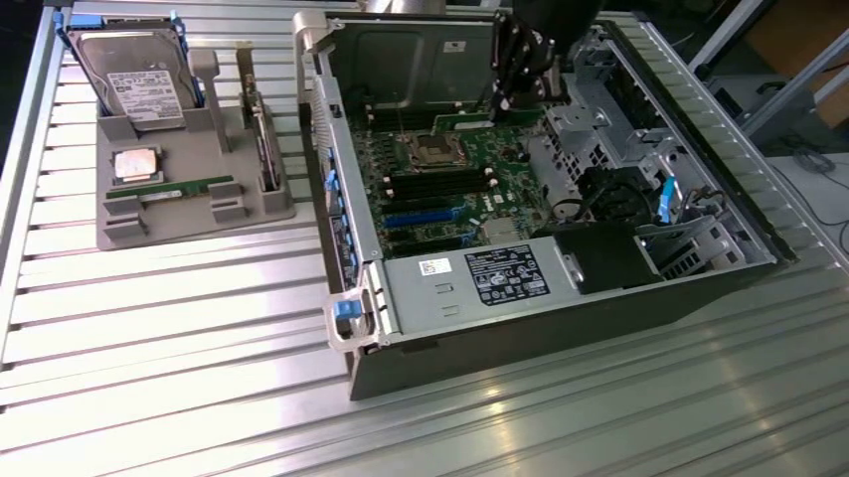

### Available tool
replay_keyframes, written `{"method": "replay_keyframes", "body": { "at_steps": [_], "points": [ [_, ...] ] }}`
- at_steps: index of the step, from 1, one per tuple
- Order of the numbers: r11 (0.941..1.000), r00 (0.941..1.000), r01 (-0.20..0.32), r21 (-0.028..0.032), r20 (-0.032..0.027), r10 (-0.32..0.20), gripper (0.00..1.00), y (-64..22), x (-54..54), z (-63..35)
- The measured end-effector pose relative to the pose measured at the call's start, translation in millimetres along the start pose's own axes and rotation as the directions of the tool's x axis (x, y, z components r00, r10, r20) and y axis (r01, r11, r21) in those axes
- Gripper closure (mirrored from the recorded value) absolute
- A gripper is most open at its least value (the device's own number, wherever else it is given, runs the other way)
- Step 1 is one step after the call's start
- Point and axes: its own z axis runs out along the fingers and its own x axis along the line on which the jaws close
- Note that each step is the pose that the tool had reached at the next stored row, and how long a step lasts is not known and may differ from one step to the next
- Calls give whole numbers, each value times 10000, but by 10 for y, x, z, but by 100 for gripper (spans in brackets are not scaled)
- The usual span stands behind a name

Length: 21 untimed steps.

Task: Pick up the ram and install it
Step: 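Insert the ram into the slot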

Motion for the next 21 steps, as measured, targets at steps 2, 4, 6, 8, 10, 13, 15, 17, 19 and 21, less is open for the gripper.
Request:
{"method": "replay_keyframes", "body": {
  "at_steps": [2, 4, 6, 8, 10, 13, 15, 17, 19, 21],
  "points": [
    [10000, 10000, -3, 0, 0, 3, 87, 21, 1, 31],
    [10000, 10000, -8, 0, 0, 8, 87, 63, 1, 67],
    [10000, 10000, -9, 0, -1, 9, 87, 90, 4, 114],
    [10000, 10000, -8, 0, 0, 8, 87, 100, 11, 153],
    [10000, 10000, -15, 0, 0, 15, 87, 113, 23, 183],
    [10000, 10000, -76, 2, 3, 76, 87, 119, 28, 235],
    [10000, 10000, -79, 2, 3, 79, 87, 126, 30, 259],
    [10000, 10000, -77, 1, 2, 77, 87, 133, 37, 294],
    [10000, 10000, -79, 2, 3, 79, 87, 138, 40, 320],
    [10000, 10000, -78, 2, 3, 78, 87, 145, 42, 346]
  ]
}}
